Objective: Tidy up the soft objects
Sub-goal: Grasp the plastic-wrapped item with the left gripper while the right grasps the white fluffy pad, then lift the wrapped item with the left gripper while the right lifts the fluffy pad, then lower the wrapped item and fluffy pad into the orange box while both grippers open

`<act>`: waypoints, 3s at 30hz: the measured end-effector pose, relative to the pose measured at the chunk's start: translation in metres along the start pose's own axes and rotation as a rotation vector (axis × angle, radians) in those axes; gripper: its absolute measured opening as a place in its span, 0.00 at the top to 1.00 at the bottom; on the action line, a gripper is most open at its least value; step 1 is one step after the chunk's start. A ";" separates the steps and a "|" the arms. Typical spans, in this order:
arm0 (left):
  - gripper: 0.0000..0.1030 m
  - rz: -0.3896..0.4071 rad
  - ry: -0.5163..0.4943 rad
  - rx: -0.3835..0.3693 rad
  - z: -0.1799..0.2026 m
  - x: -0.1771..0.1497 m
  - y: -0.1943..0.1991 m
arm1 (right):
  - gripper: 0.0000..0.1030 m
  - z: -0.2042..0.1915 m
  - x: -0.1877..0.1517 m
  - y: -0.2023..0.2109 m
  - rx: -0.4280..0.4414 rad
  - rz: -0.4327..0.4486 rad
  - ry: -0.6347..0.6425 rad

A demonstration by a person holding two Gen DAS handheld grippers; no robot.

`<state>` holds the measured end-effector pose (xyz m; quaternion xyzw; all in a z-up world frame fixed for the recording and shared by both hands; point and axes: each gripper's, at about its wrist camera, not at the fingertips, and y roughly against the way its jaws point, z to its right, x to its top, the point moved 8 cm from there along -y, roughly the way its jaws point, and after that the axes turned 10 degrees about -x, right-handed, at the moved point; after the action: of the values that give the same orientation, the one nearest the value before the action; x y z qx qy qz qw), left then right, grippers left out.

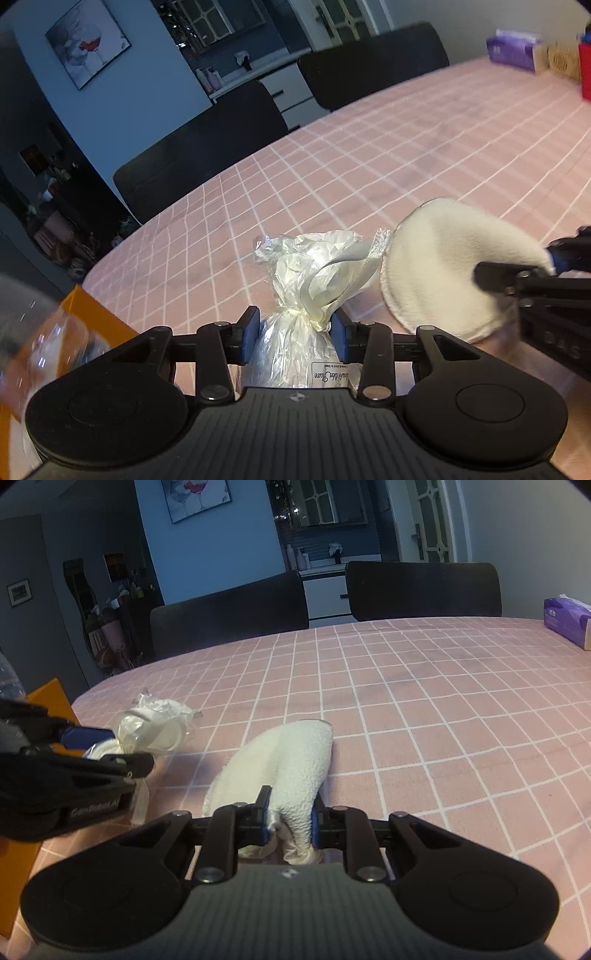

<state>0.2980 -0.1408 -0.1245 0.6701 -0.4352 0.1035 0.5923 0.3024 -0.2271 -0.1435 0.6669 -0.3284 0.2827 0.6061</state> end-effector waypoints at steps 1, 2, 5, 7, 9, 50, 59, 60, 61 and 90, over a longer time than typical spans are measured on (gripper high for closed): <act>0.56 0.018 0.017 -0.013 0.001 -0.001 0.007 | 0.83 0.001 0.000 0.005 -0.001 0.008 -0.004; 0.56 0.034 0.032 -0.022 0.002 -0.001 0.015 | 0.83 0.001 0.000 0.011 0.000 0.013 -0.008; 0.55 0.082 0.071 -0.053 0.003 -0.001 0.037 | 0.83 0.002 -0.002 0.026 0.014 0.021 -0.026; 0.55 0.111 0.100 -0.083 0.005 -0.001 0.050 | 0.83 0.001 -0.004 0.037 0.018 0.029 -0.028; 0.55 0.133 0.119 -0.103 0.007 -0.003 0.062 | 0.83 -0.001 -0.005 0.048 0.019 0.039 -0.025; 0.55 0.504 0.379 -0.036 -0.119 -0.098 0.262 | 0.83 -0.182 0.016 0.238 0.376 0.301 0.284; 0.55 0.468 0.428 0.079 -0.186 -0.107 0.262 | 0.83 -0.241 0.029 0.235 0.435 0.355 0.410; 0.55 0.460 0.439 0.075 -0.194 -0.106 0.258 | 0.83 -0.247 0.031 0.232 0.434 0.353 0.417; 0.55 0.450 0.451 0.068 -0.200 -0.105 0.253 | 0.83 -0.252 0.035 0.226 0.428 0.351 0.423; 0.55 -0.197 0.279 -0.150 -0.193 -0.159 0.143 | 0.81 -0.322 -0.025 0.092 0.405 -0.252 0.833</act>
<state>0.1744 0.1146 -0.0740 0.6427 -0.2875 0.1045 0.7024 0.2218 0.0906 -0.0719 0.6361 0.0873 0.5087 0.5736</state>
